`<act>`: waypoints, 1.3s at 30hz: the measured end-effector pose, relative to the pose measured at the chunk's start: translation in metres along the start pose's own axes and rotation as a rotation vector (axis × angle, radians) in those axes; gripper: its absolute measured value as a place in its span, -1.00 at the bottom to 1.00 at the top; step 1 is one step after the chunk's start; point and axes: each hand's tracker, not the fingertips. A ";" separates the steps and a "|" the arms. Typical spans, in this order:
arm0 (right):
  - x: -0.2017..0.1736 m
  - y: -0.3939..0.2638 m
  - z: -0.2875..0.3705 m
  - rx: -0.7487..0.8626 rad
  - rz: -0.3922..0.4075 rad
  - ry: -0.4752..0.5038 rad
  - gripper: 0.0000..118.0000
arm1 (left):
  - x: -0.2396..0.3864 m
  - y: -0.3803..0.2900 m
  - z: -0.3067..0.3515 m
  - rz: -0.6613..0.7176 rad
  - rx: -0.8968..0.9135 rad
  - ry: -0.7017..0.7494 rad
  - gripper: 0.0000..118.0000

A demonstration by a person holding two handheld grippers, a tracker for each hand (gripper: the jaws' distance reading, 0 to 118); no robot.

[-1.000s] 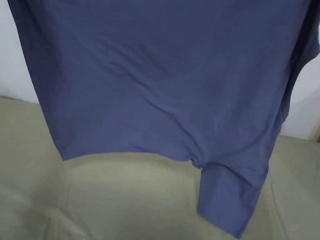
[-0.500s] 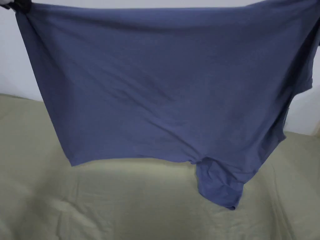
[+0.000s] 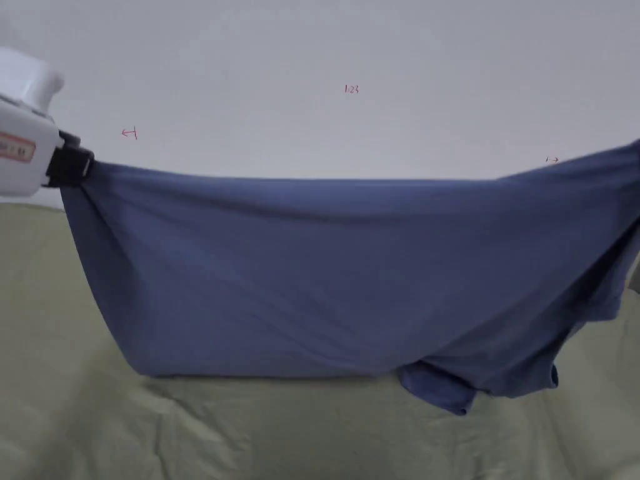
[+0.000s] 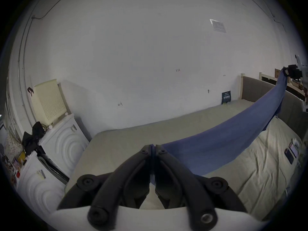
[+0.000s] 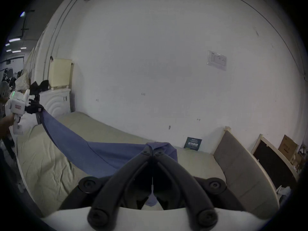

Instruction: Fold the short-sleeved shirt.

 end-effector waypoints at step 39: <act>-0.112 -0.342 0.204 -0.482 -0.360 -0.074 0.08 | 0.061 -0.329 0.150 0.415 -0.369 -0.154 1.00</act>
